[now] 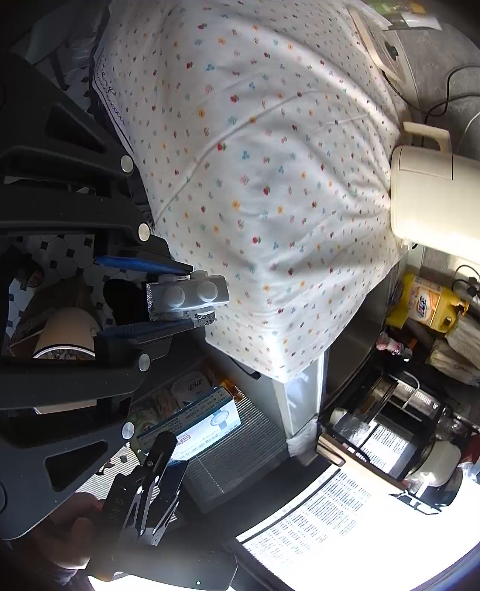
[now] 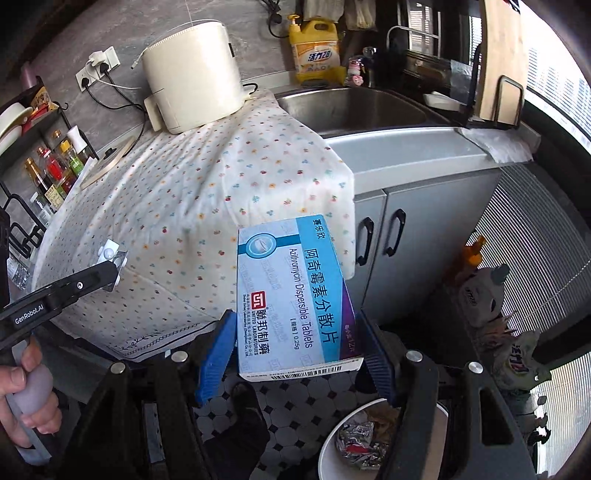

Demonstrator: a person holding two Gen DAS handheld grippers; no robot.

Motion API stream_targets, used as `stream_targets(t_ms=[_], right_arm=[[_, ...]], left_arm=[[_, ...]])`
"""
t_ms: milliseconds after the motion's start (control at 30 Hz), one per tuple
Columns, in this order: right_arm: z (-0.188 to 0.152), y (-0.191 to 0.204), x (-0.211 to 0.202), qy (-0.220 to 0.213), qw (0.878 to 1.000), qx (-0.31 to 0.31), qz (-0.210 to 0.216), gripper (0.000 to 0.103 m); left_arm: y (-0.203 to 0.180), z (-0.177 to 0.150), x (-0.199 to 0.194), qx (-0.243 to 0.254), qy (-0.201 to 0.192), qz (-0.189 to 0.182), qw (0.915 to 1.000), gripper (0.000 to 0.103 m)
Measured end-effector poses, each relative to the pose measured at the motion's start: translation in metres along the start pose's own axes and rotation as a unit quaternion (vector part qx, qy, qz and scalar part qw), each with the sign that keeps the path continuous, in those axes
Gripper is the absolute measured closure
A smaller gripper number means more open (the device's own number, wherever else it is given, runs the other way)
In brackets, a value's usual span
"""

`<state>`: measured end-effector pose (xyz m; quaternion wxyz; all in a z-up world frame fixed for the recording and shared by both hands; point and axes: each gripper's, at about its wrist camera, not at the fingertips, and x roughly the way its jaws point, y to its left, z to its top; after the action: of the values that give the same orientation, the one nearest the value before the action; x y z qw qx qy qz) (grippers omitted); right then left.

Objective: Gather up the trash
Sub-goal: 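Carry the blister pack and medicine box with both grippers over the bin, then open both grippers over the bin to drop the blister and box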

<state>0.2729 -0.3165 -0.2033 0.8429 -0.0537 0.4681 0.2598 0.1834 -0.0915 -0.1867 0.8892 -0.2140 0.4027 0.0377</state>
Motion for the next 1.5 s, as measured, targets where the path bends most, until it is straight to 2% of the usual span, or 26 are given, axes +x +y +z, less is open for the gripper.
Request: stream_targets(t_ms=[267, 433, 500, 567, 600, 633, 733, 933, 1200, 1267, 1333, 1433, 1500], right_arm=[[-0.054, -0.070, -0.025, 0.012, 0.998, 0.056, -0.029, 0.038], [-0.089, -0.109, -0.037, 0.023, 0.994, 0.101, -0.033, 0.038], [-0.104, -0.120, -0.040, 0.028, 0.992, 0.119, -0.023, 0.037], [-0.120, -0.131, -0.038, 0.043, 0.989, 0.136, -0.025, 0.029], [-0.127, -0.137, -0.037, 0.048, 0.988, 0.147, -0.030, 0.011], [-0.134, -0.143, -0.039, 0.046, 0.986, 0.159, -0.035, 0.009], [-0.151, -0.160, -0.044, 0.052, 0.979, 0.190, -0.051, 0.008], [-0.170, -0.191, -0.069, 0.035, 0.969, 0.233, -0.079, 0.008], [-0.185, -0.211, -0.101, 0.012, 0.960, 0.261, -0.103, 0.008], [-0.189, -0.214, -0.107, 0.008, 0.958, 0.265, -0.107, 0.008], [-0.192, -0.215, -0.111, 0.005, 0.957, 0.268, -0.108, 0.008], [-0.194, -0.217, -0.114, 0.002, 0.957, 0.269, -0.106, 0.008], [-0.194, -0.216, -0.114, 0.000, 0.958, 0.267, -0.101, 0.008]], left_arm=[[-0.070, -0.029, 0.028, 0.050, 0.039, -0.031, 0.9975, 0.079], [-0.110, -0.046, 0.043, 0.084, 0.069, -0.049, 0.9929, 0.079], [-0.124, -0.051, 0.048, 0.099, 0.080, -0.055, 0.9903, 0.079], [-0.135, -0.056, 0.052, 0.112, 0.089, -0.059, 0.9879, 0.079], [-0.140, -0.057, 0.053, 0.117, 0.093, -0.061, 0.9868, 0.079], [-0.145, -0.059, 0.055, 0.122, 0.096, -0.063, 0.9858, 0.079], [-0.158, -0.064, 0.059, 0.133, 0.105, -0.070, 0.9830, 0.079], [-0.185, -0.076, 0.066, 0.159, 0.120, -0.090, 0.9757, 0.079], [-0.221, -0.092, 0.071, 0.187, 0.142, -0.130, 0.9635, 0.078], [-0.228, -0.096, 0.072, 0.189, 0.150, -0.146, 0.9595, 0.073], [-0.234, -0.098, 0.071, 0.190, 0.148, -0.158, 0.9577, 0.045], [-0.238, -0.099, 0.065, 0.191, 0.138, -0.162, 0.9583, 0.030], [-0.236, -0.099, 0.061, 0.188, 0.134, -0.154, 0.9608, 0.027]])
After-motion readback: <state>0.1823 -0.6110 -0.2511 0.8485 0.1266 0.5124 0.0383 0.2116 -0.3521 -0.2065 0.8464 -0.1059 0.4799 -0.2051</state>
